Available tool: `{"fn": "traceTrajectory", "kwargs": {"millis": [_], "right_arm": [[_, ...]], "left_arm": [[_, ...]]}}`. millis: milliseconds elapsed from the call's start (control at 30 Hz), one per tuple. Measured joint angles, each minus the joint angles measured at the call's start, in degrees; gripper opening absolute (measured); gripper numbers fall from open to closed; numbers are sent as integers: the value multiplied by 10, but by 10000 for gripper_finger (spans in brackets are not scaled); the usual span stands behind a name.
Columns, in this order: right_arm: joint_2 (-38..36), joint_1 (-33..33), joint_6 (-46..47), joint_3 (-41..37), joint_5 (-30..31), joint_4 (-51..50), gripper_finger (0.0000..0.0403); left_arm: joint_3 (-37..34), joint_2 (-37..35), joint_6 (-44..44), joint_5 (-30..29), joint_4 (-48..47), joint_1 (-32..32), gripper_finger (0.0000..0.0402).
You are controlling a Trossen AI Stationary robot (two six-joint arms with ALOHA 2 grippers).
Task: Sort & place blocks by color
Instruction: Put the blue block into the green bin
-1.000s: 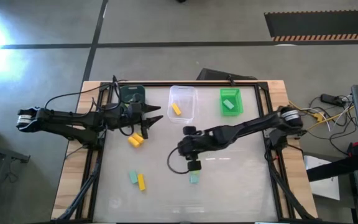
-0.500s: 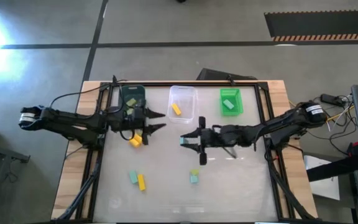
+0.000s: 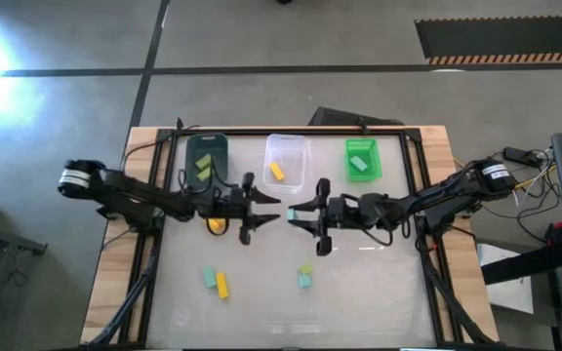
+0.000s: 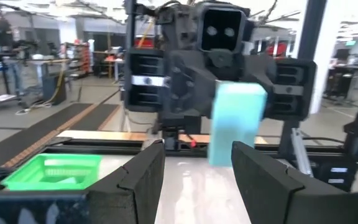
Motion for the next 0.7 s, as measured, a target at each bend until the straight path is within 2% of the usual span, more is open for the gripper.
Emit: {"fn": "traceTrajectory", "kwargs": {"millis": [533,700], "right_arm": [[-5,0,-9,0,-1,5,121],[-5,1,-8,-1,-7,5,123]], "left_arm": [[34,122,-33,11,136,-14,171],[47,136,-39,63,135,-13,171]]}}
